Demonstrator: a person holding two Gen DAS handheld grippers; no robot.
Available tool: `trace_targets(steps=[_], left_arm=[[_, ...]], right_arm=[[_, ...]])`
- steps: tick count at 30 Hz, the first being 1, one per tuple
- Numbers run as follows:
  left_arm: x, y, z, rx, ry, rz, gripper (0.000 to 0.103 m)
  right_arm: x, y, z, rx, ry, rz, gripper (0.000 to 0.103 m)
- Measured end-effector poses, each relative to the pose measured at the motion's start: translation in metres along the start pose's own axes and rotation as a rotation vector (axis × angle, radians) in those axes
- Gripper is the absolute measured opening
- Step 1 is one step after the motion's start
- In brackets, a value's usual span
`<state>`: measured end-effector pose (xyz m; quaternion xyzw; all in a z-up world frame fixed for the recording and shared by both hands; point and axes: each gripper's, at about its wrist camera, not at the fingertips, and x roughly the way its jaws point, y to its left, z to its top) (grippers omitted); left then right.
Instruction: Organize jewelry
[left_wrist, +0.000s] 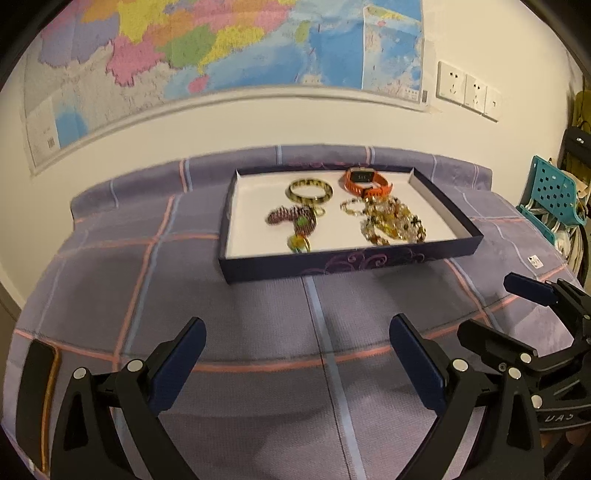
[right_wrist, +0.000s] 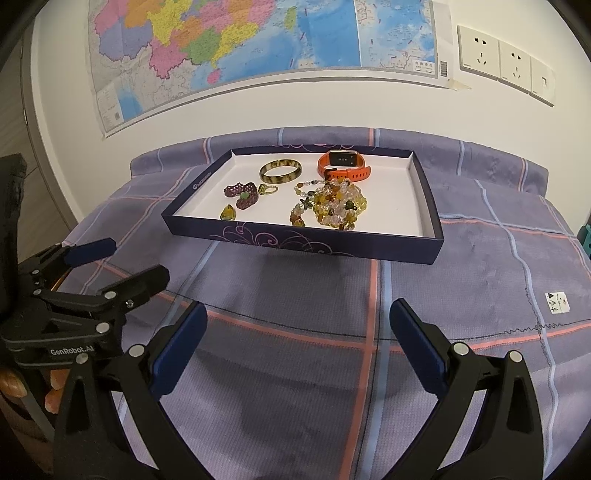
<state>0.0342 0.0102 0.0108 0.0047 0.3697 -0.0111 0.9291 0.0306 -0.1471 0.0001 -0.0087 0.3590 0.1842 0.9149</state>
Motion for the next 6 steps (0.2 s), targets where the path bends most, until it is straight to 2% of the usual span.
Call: trace_targets(steps=[3,6], left_arm=[[0.004,0.002,-0.002,-0.01,0.024,-0.022,0.096],[0.006,0.009,-0.002,-0.02,0.03,-0.019,0.096]], right_arm=[[0.0,-0.006,-0.001,-0.004,0.015,-0.001,0.097],[0.0,-0.032,0.001,0.017,0.039,-0.032,0.097]])
